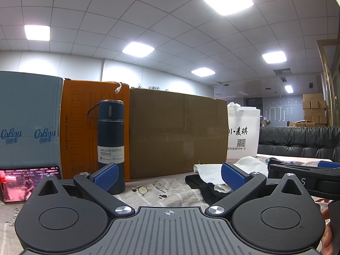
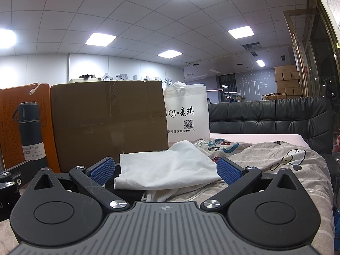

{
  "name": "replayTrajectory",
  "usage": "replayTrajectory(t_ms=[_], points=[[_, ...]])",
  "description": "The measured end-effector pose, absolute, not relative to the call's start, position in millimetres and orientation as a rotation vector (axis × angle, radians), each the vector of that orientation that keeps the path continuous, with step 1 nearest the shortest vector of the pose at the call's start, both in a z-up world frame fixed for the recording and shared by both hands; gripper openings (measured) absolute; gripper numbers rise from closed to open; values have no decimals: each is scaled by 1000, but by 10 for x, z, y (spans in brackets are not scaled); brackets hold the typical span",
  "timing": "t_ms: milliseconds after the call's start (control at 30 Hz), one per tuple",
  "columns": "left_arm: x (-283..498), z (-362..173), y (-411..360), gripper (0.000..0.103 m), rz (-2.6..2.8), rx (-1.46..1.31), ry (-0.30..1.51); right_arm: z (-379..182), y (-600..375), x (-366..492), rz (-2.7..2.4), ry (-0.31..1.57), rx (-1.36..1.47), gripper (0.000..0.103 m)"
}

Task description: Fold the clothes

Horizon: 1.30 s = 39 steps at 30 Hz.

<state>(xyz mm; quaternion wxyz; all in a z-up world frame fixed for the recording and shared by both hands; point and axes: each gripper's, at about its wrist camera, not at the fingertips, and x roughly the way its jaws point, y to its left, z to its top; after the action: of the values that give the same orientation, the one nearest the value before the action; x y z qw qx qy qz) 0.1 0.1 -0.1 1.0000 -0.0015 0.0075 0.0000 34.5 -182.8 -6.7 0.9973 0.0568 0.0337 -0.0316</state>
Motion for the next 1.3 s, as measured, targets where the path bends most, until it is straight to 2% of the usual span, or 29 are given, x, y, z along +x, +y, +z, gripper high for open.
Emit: replayTrajectory(t_ms=[1300], points=[[-37, -5, -29, 103, 3, 12, -9, -63, -1804, 325, -66, 52, 96, 103]])
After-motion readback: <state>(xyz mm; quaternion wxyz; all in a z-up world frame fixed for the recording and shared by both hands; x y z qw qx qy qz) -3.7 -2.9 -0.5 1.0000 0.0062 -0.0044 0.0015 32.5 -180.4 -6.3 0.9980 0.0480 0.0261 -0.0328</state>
